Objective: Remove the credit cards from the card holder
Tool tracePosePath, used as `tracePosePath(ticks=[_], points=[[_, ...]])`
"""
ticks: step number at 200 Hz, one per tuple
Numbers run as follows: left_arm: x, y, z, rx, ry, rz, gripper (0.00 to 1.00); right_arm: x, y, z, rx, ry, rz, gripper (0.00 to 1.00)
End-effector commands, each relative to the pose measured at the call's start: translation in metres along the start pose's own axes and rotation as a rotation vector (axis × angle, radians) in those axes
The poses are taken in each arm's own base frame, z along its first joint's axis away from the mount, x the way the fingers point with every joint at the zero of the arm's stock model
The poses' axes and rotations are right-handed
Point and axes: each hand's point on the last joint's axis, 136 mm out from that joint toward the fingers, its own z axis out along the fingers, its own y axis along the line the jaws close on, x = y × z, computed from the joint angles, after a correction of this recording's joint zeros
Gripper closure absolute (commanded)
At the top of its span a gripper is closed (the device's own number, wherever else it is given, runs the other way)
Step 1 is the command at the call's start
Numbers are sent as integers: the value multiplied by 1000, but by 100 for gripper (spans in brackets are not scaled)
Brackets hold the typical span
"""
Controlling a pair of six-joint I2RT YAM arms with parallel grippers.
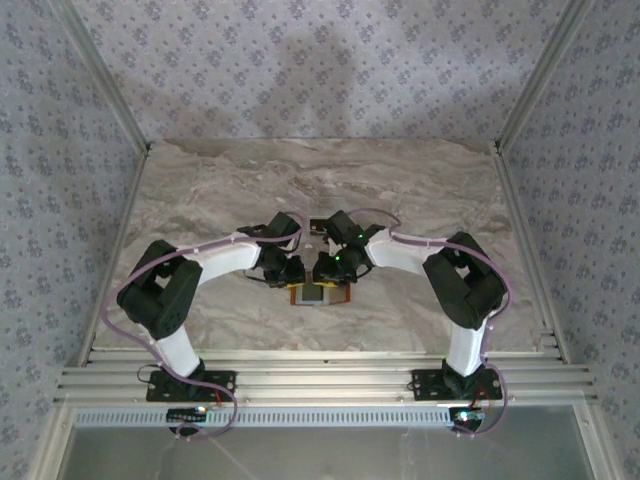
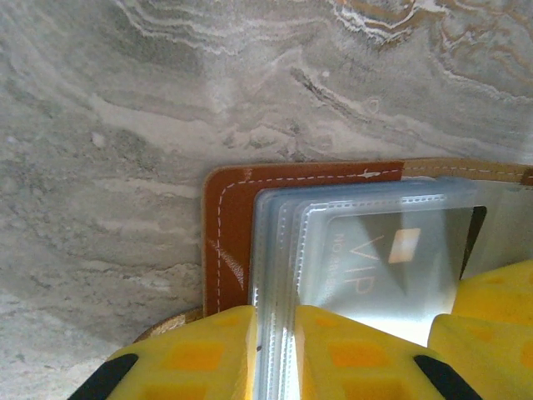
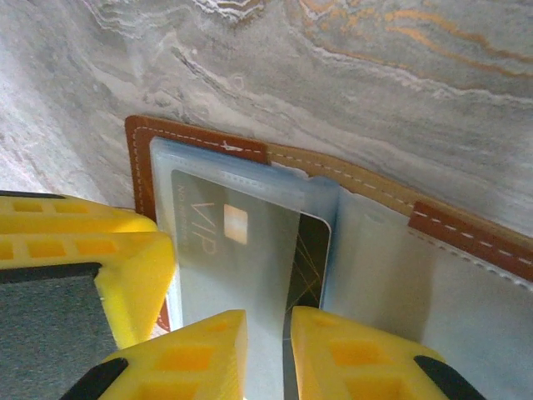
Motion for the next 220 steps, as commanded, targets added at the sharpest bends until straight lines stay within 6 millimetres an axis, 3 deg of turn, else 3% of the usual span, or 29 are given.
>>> tracePosePath(ticks=[1, 41, 98, 177, 220], points=[[6, 9, 1, -26, 21, -11, 79, 10, -26, 0, 134, 29, -7, 76], [6, 9, 2, -26, 23, -14, 79, 8, -25, -9, 147, 14, -20, 76], [5, 8, 1, -27, 25, -9, 79, -2, -2, -29, 30, -37, -15, 76], [-2, -11, -17, 13, 0, 15, 78, 1, -23, -28, 4, -18, 46, 76], [-1, -25, -21, 21, -2, 42, 77, 0, -23, -25, -18, -15, 51, 76]])
